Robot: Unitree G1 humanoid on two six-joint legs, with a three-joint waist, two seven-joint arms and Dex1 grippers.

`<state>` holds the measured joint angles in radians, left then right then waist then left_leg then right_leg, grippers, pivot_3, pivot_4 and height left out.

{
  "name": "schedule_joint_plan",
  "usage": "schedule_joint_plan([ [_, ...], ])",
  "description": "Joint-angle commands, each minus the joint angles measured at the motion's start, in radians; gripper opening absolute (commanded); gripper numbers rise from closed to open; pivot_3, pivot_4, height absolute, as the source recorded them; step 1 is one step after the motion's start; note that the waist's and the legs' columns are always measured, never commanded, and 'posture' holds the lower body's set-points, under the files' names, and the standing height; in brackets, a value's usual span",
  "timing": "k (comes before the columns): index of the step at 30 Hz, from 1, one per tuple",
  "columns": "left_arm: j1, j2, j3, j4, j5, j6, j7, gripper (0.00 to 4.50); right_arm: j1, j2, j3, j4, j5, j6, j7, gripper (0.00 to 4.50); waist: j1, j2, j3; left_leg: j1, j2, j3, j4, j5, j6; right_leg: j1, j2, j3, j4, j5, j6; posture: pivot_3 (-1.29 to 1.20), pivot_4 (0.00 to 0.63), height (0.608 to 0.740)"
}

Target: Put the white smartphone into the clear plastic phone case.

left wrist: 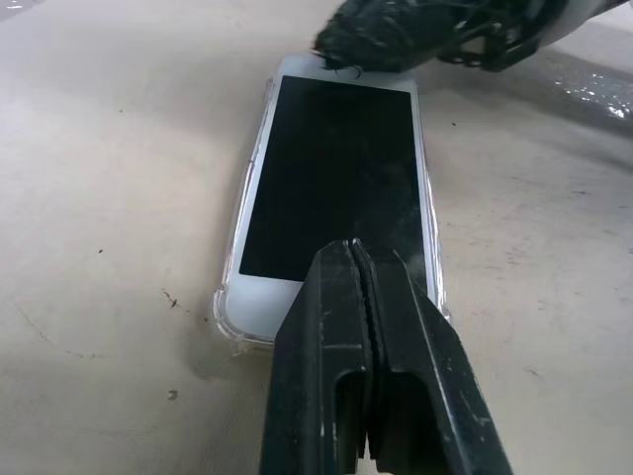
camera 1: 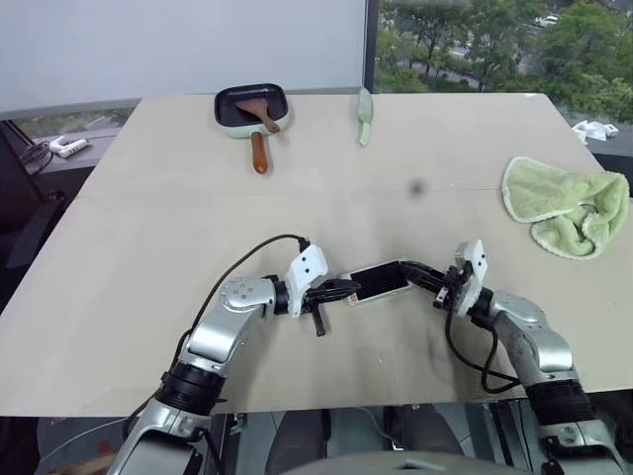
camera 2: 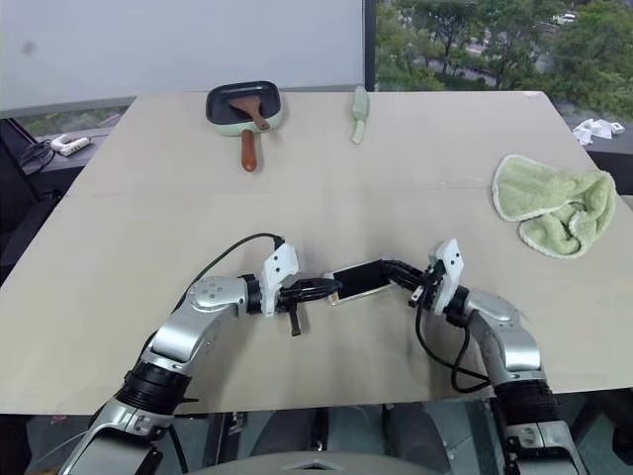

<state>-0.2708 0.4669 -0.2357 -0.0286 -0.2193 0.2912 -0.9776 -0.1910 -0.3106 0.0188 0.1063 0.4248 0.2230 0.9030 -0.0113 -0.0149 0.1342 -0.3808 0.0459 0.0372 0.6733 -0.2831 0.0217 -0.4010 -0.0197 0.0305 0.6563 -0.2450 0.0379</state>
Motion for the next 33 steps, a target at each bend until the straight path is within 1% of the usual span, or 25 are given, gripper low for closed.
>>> schedule_joint_plan([
  [1,0.002,0.000,-0.005,0.004,0.004,-0.001,0.001,0.00,-0.012,-0.009,-0.014,0.020,-0.023,-0.035,-0.013,0.07,0.000,0.000,0.000,0.000,0.000,0.000,0.000,0.000,0.000,0.000,0.000,0.000,0.000,0.000,0.000,0.00,0.150,0.740],
  [5,0.003,0.001,-0.006,0.004,0.006,-0.002,0.001,0.00,0.001,-0.040,0.029,0.041,-0.084,-0.025,-0.016,0.07,0.000,0.000,0.000,0.000,0.000,0.000,-0.001,0.000,0.000,0.000,0.000,0.000,0.000,0.000,0.000,0.00,0.150,0.740],
  [10,0.004,0.002,-0.007,0.001,0.007,-0.002,0.001,0.00,0.010,-0.054,0.044,0.050,-0.099,0.006,-0.031,0.07,0.000,0.000,0.000,0.001,0.000,0.001,-0.001,0.000,0.000,0.000,0.000,0.001,0.000,0.000,0.000,0.00,0.150,0.740],
  [18,0.005,0.006,-0.006,-0.010,0.009,0.000,0.003,0.00,0.029,-0.103,0.108,0.036,-0.123,0.141,-0.037,0.07,0.001,-0.002,-0.002,0.001,0.000,0.001,-0.001,0.000,0.000,0.000,0.000,0.001,0.000,0.000,-0.001,0.00,0.150,0.740],
  [22,0.002,0.011,-0.003,-0.029,0.007,0.010,0.006,0.00,0.049,-0.148,0.193,0.027,-0.161,0.247,-0.026,0.07,0.001,-0.005,-0.007,0.002,0.000,0.001,-0.001,0.000,0.000,0.000,0.000,0.001,0.000,-0.001,-0.001,0.00,0.150,0.740],
  [24,-0.002,0.019,-0.009,-0.040,0.018,0.005,0.005,0.00,0.054,-0.137,0.191,0.038,-0.146,0.273,-0.047,0.07,0.001,-0.011,-0.012,0.003,0.000,0.001,-0.003,0.000,0.000,0.001,0.000,0.001,-0.001,-0.002,-0.003,0.00,0.150,0.740],
  [26,-0.009,0.020,-0.010,-0.057,0.016,0.014,0.006,0.00,0.053,-0.121,0.177,0.046,-0.122,0.304,-0.063,0.07,0.000,-0.014,-0.015,0.005,0.001,0.000,-0.003,0.000,0.000,0.004,0.000,0.000,-0.001,-0.003,-0.005,0.00,0.150,0.740],
  [33,-0.035,0.023,-0.004,-0.089,0.011,0.043,0.002,0.00,0.036,-0.135,0.197,0.040,-0.116,0.360,-0.051,0.07,-0.001,-0.017,-0.018,0.010,0.002,0.001,-0.005,0.000,0.000,0.008,0.000,0.001,-0.002,-0.003,-0.005,0.00,0.150,0.740],
])
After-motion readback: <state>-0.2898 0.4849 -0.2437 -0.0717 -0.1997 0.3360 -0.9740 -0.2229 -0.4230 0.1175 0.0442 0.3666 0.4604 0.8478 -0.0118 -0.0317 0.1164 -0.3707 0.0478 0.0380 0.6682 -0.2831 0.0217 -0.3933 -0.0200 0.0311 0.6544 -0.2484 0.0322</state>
